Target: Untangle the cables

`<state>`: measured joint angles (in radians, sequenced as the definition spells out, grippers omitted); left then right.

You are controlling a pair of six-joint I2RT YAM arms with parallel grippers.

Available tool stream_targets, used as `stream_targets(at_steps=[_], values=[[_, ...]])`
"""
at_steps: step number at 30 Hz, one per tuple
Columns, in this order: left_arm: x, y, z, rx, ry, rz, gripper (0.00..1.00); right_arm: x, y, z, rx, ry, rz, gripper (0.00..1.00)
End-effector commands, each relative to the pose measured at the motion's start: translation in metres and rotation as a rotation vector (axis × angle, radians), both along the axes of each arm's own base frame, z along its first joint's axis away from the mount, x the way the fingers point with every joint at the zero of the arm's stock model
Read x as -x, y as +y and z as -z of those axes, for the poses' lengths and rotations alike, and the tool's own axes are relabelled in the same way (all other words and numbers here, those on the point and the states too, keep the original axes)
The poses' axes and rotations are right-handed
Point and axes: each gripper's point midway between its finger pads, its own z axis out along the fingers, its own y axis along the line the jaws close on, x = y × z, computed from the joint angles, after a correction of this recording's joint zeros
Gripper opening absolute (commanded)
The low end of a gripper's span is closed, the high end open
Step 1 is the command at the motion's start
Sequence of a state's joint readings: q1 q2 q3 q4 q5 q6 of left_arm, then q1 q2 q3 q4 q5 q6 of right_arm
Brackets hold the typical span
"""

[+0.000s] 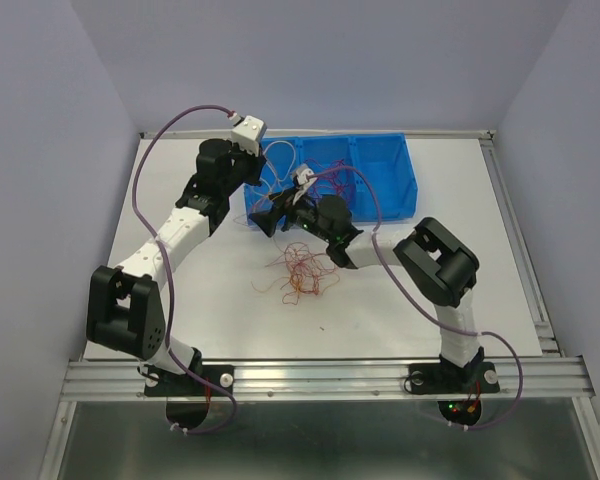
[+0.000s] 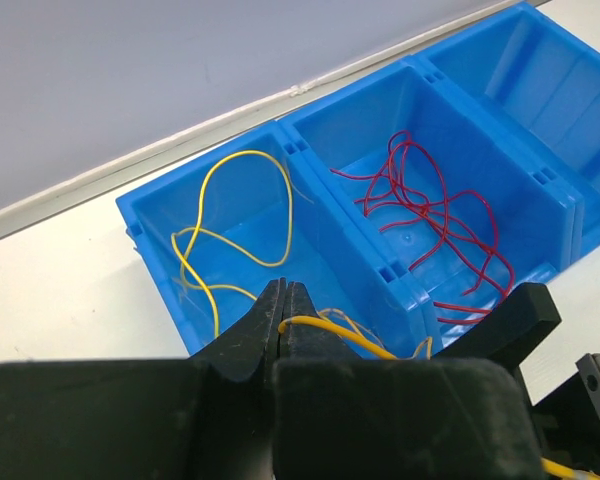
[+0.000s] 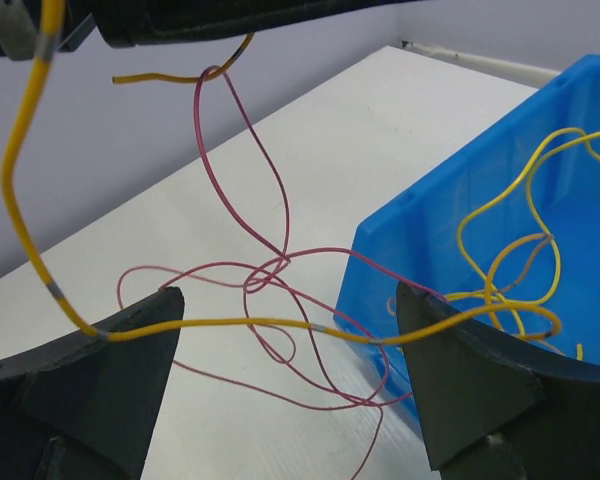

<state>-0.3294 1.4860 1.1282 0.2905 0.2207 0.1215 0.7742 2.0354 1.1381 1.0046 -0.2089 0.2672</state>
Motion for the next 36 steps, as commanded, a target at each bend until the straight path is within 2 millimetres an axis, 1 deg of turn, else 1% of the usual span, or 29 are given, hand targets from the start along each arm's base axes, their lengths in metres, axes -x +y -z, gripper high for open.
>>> stream_targets(at_steps=[1, 3, 5, 6, 7, 8, 10, 11, 13, 14, 15, 17, 18, 19, 21, 22, 24, 25, 26, 27, 28, 29, 30, 31, 32, 33, 34, 35, 36], values=[[-0.005, -0.003, -0.035, 0.041, -0.074, 0.006, 0.00, -0.008, 0.014, -0.039, -0.083, -0.111, -0.003, 0.89], [-0.004, -0.004, -0.035, 0.046, -0.071, 0.010, 0.00, -0.010, 0.017, -0.039, -0.085, -0.116, -0.006, 0.85], [-0.004, -0.005, -0.035, 0.050, -0.069, 0.017, 0.00, -0.011, 0.023, -0.043, -0.104, -0.126, -0.022, 0.72], [-0.004, -0.005, -0.035, 0.052, -0.066, 0.015, 0.00, -0.013, 0.024, -0.046, -0.114, -0.128, -0.022, 0.63], [-0.004, -0.005, -0.034, 0.053, -0.064, 0.016, 0.00, -0.015, 0.025, -0.050, -0.127, -0.128, -0.018, 0.50], [-0.005, -0.006, -0.032, 0.053, -0.059, 0.016, 0.00, -0.015, 0.025, -0.052, -0.141, -0.124, -0.017, 0.24], [-0.005, -0.005, -0.033, 0.053, -0.062, 0.013, 0.00, -0.015, 0.024, -0.053, -0.152, -0.118, -0.010, 0.06], [-0.006, -0.005, -0.033, 0.053, -0.062, 0.013, 0.00, -0.014, 0.022, -0.050, -0.151, -0.112, -0.011, 0.01], [-0.006, -0.005, -0.034, 0.052, -0.065, 0.009, 0.00, -0.006, 0.021, -0.053, -0.157, -0.116, -0.039, 0.00], [-0.007, -0.004, -0.034, 0.051, -0.065, 0.006, 0.00, -0.001, 0.020, -0.045, -0.147, -0.103, -0.052, 0.01], [-0.008, -0.004, -0.034, 0.049, -0.066, 0.001, 0.00, 0.007, 0.019, -0.050, -0.152, -0.106, -0.076, 0.01], [-0.010, -0.003, -0.033, 0.043, -0.064, -0.006, 0.00, 0.018, 0.016, -0.050, -0.160, -0.097, -0.098, 0.01], [-0.011, -0.003, -0.033, 0.042, -0.064, -0.009, 0.00, 0.026, 0.012, -0.038, -0.143, -0.069, -0.107, 0.01], [-0.015, -0.001, -0.036, 0.041, -0.074, -0.020, 0.00, 0.034, 0.011, -0.040, -0.145, -0.063, -0.129, 0.01], [-0.021, 0.001, -0.036, 0.037, -0.073, -0.032, 0.00, 0.048, 0.013, -0.031, -0.135, -0.030, -0.164, 0.01], [-0.025, 0.001, -0.044, 0.041, -0.090, -0.039, 0.00, 0.060, 0.011, -0.020, -0.113, -0.010, -0.181, 0.00], [-0.036, -0.002, -0.039, 0.033, -0.074, -0.042, 0.00, 0.077, 0.014, -0.013, -0.092, -0.006, -0.202, 0.01], [-0.042, -0.004, -0.048, 0.034, -0.077, -0.042, 0.00, 0.087, 0.010, -0.001, -0.067, 0.014, -0.208, 0.01], [-0.050, -0.006, -0.039, 0.025, -0.056, -0.045, 0.00, 0.097, 0.008, -0.010, -0.077, 0.006, -0.221, 0.00], [-0.056, -0.006, -0.047, 0.028, -0.068, -0.053, 0.00, 0.102, 0.004, -0.008, -0.070, 0.013, -0.224, 0.00], [-0.061, -0.005, -0.045, 0.024, -0.064, -0.065, 0.00, 0.111, -0.003, 0.002, -0.051, 0.033, -0.228, 0.01], [-0.069, -0.006, -0.034, 0.015, -0.047, -0.072, 0.00, 0.117, -0.011, -0.011, -0.068, 0.017, -0.224, 0.00], [-0.072, -0.006, -0.033, 0.012, -0.046, -0.078, 0.00, 0.120, -0.017, -0.014, -0.069, 0.015, -0.216, 0.01], [-0.078, -0.004, -0.034, 0.008, -0.051, -0.092, 0.00, 0.120, -0.023, -0.022, -0.082, 0.004, -0.189, 0.01], [-0.081, -0.004, -0.030, 0.002, -0.047, -0.097, 0.00, 0.124, -0.032, -0.019, -0.073, 0.009, -0.173, 0.01], [-0.087, -0.005, -0.016, -0.011, -0.025, -0.103, 0.00, 0.127, -0.041, -0.045, -0.107, -0.044, -0.158, 0.00], [-0.089, -0.005, -0.010, -0.017, -0.018, -0.106, 0.00, 0.127, -0.047, -0.055, -0.123, -0.060, -0.135, 0.01], [-0.093, -0.005, 0.003, -0.032, 0.004, -0.109, 0.00, 0.128, -0.053, -0.061, -0.124, -0.078, -0.119, 0.01], [-0.094, -0.004, 0.008, -0.039, 0.011, -0.114, 0.00, 0.130, -0.058, -0.076, -0.145, -0.105, -0.108, 0.01]])
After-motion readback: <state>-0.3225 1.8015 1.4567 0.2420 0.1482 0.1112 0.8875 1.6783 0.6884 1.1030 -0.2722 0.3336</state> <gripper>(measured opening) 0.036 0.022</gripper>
